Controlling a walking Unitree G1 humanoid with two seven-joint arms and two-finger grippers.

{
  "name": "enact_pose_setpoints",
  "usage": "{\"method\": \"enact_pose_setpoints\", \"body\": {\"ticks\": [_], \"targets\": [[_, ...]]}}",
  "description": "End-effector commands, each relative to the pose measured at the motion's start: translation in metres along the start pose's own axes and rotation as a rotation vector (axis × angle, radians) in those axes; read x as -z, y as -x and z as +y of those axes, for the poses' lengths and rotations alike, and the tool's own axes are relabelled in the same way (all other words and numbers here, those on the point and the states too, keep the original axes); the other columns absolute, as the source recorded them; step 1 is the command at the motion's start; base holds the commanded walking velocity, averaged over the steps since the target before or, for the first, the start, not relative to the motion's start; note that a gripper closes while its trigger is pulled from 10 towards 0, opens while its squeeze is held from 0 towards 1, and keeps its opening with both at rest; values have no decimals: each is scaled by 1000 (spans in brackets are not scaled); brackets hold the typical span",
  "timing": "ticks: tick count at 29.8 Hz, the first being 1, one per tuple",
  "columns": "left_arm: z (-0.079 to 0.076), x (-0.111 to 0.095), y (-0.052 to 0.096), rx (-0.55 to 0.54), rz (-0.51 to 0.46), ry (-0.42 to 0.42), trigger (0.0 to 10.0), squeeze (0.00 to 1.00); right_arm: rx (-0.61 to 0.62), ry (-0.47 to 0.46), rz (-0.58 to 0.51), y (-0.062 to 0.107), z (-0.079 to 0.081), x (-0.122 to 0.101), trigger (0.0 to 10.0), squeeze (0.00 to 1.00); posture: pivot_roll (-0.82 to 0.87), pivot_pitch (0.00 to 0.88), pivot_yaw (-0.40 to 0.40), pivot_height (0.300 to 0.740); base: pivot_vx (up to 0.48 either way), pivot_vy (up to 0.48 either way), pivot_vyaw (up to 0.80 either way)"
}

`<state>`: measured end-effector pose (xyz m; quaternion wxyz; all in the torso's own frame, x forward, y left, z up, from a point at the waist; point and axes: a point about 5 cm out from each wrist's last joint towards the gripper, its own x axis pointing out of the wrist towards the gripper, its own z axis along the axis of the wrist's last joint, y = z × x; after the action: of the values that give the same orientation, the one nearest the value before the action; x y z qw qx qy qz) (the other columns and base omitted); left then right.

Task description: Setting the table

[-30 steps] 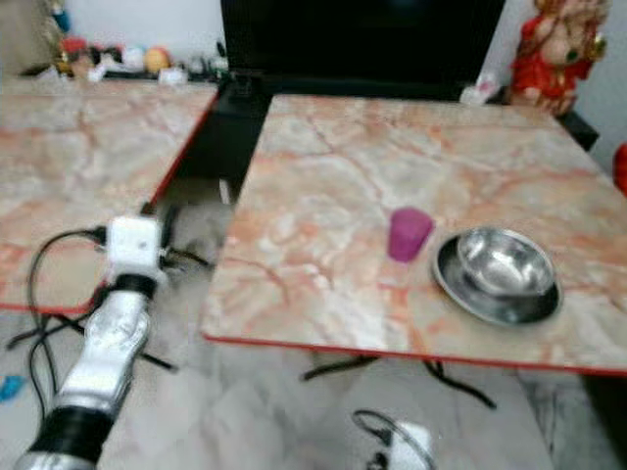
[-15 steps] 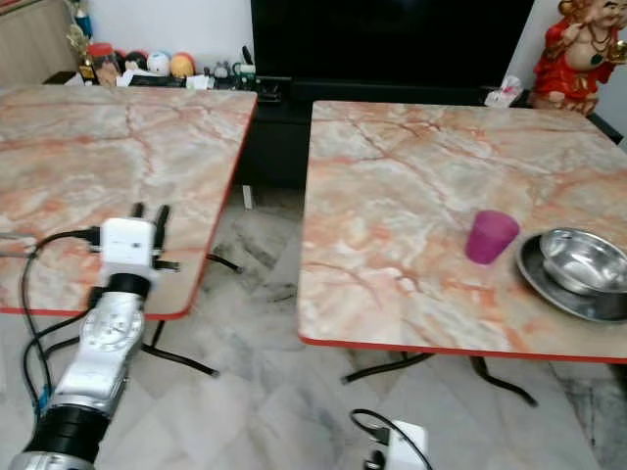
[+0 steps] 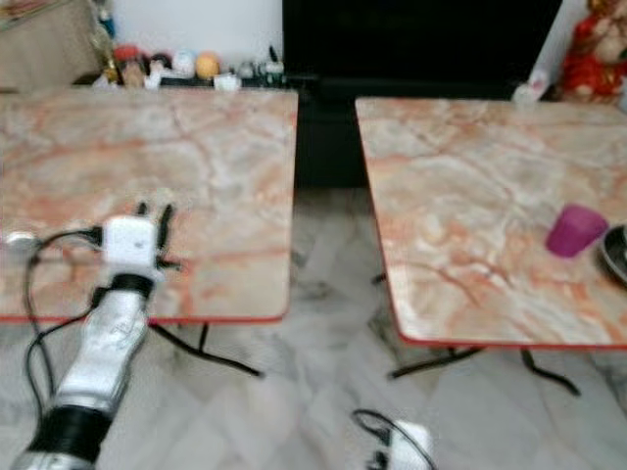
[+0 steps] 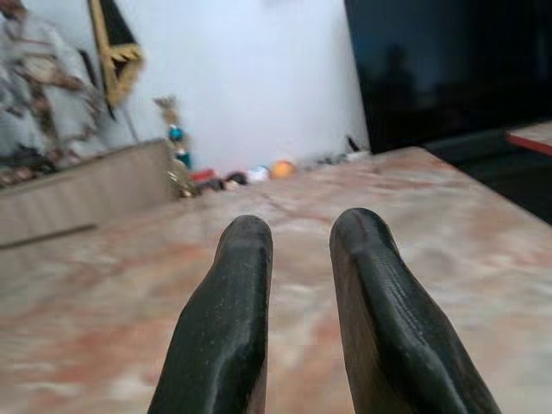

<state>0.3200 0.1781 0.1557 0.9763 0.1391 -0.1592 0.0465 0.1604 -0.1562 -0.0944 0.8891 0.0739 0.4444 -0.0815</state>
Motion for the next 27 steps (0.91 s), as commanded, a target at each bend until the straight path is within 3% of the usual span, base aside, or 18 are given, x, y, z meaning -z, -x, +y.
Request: {"method": "enact_pose_setpoints", "body": {"ticks": [1, 9, 27], "targets": [[-10, -7, -2, 25, -30, 12, 10000, 0, 35, 12, 3, 1, -14, 1, 10000, 0, 71, 0, -10, 740, 0, 0, 0], [-8, -7, -2, 17, -36, 8, 10000, 0, 28, 20, -1, 1, -14, 1, 10000, 0, 73, 0, -10, 740, 0, 0, 0], [-8, -9, -3, 8, -48, 3, 10000, 0, 21, 20, -5, 0, -12, 0, 10000, 0, 76, 0, -8, 740, 0, 0, 774]]}}
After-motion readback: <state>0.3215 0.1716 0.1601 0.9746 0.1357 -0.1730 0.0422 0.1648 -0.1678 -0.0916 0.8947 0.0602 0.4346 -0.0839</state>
